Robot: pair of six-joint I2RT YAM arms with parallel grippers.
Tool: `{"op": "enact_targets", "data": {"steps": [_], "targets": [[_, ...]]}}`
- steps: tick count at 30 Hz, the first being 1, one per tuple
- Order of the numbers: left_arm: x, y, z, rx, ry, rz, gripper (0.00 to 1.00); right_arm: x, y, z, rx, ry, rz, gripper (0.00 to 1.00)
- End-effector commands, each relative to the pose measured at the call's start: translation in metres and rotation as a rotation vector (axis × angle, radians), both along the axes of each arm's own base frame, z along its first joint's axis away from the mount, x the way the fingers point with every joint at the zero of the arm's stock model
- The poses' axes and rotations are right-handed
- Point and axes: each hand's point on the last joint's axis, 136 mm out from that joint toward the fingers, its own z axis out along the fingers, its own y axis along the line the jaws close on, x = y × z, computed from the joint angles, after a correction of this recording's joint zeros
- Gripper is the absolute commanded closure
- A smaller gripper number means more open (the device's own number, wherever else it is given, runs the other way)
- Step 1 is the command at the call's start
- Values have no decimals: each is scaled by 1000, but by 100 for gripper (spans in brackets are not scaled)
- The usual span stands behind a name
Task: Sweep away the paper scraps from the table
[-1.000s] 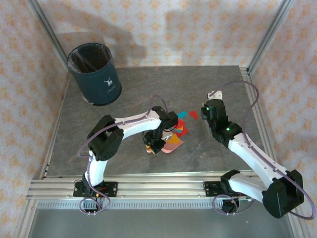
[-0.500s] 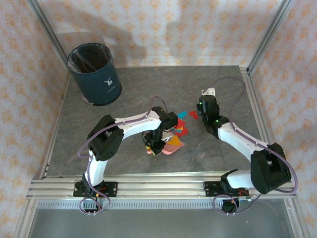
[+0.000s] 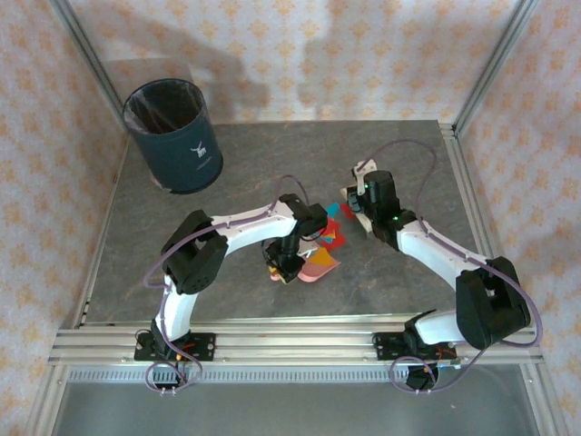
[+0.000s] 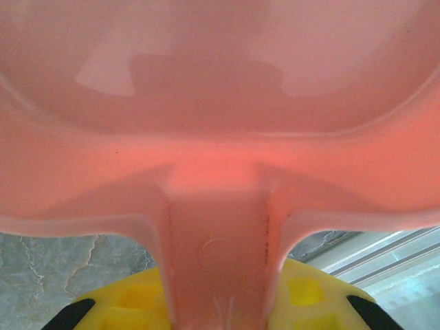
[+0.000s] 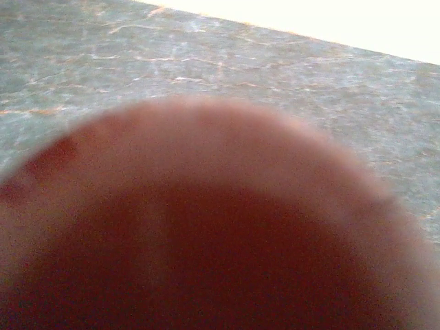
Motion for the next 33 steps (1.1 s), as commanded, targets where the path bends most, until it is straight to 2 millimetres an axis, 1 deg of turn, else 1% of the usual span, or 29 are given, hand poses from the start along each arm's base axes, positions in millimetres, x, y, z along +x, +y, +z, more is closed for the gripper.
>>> {"op": "enact_targets", "data": {"steps": [1, 4, 13, 18, 26, 33], "targets": [[1, 3, 0, 29, 20, 6, 100, -17, 20, -5, 23, 62, 130, 100], [4, 4, -1, 36, 10, 14, 100, -27, 30, -8, 20, 82, 183, 100], [22, 7, -1, 32, -32, 86, 100, -56, 52, -15, -12, 158, 280, 100], [23, 6, -2, 25, -28, 90, 100, -71, 62, -15, 1, 190, 327, 100], [21, 6, -3, 20, -18, 76, 100, -88, 78, -2, 70, 197, 394, 100], [22, 6, -2, 20, -26, 74, 100, -95, 79, 16, 105, 175, 409, 100]]}}
